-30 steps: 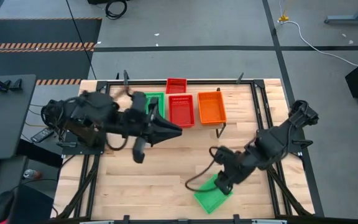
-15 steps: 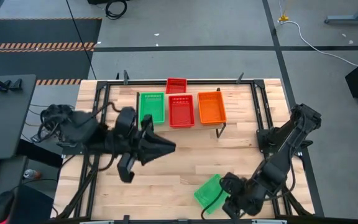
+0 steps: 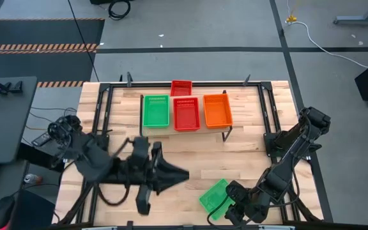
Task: Stack baskets on shelf by color
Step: Stack the green bin on top of the other stacked green bins on the shelf
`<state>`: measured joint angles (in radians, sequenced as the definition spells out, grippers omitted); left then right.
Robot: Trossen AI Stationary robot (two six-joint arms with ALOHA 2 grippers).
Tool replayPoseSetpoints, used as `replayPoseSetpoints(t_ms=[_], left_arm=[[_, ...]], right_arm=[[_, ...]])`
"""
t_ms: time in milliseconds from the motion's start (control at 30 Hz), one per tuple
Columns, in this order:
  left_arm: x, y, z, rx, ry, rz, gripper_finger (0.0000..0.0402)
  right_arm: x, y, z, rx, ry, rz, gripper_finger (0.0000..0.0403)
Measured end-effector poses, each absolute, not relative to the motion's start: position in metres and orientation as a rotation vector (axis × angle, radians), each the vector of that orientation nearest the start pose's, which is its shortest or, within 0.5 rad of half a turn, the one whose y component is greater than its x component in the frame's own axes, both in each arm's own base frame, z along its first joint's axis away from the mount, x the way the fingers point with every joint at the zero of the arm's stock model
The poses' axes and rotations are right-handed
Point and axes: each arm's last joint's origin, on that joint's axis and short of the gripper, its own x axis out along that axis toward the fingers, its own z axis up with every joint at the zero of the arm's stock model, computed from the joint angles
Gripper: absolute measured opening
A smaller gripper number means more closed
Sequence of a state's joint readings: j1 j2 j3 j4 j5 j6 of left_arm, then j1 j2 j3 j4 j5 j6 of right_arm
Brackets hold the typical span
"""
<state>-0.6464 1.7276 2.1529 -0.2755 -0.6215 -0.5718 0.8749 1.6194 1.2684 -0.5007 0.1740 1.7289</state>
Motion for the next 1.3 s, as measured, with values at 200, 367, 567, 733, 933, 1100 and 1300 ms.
replayPoseSetpoints(t_ms=[200,367,567,733,933,1100,1300], left_arm=[[0.293,-0.198,0.531,-0.658,-0.111,-0.046,0.0052],[0.296,-0.194,0.532,-0.659,-0.118,-0.035,0.0052],[0.296,-0.193,0.532,-0.645,-0.121,-0.031,0.0052],[0.296,-0.192,0.535,-0.612,-0.145,-0.034,0.0052],[0.296,-0.192,0.534,-0.612,-0.144,-0.034,0.0052],[0.296,-0.192,0.534,-0.612,-0.145,-0.034,0.0052],[0.296,-0.192,0.534,-0.623,-0.145,-0.035,0.0052]], right_arm=[[0.226,0.263,0.267,1.098,1.032,-0.129,0.0152],[0.229,0.261,0.267,1.029,1.020,-0.097,0.0152],[0.235,0.255,0.267,1.008,1.004,-0.100,0.0152],[0.238,0.248,0.264,1.041,1.020,-0.181,0.0151],[0.243,0.241,0.262,1.049,1.015,-0.220,0.0151],[0.253,0.241,0.247,1.038,1.061,-0.262,0.0151],[0.274,0.252,0.226,1.086,1.051,-0.206,0.0151]])
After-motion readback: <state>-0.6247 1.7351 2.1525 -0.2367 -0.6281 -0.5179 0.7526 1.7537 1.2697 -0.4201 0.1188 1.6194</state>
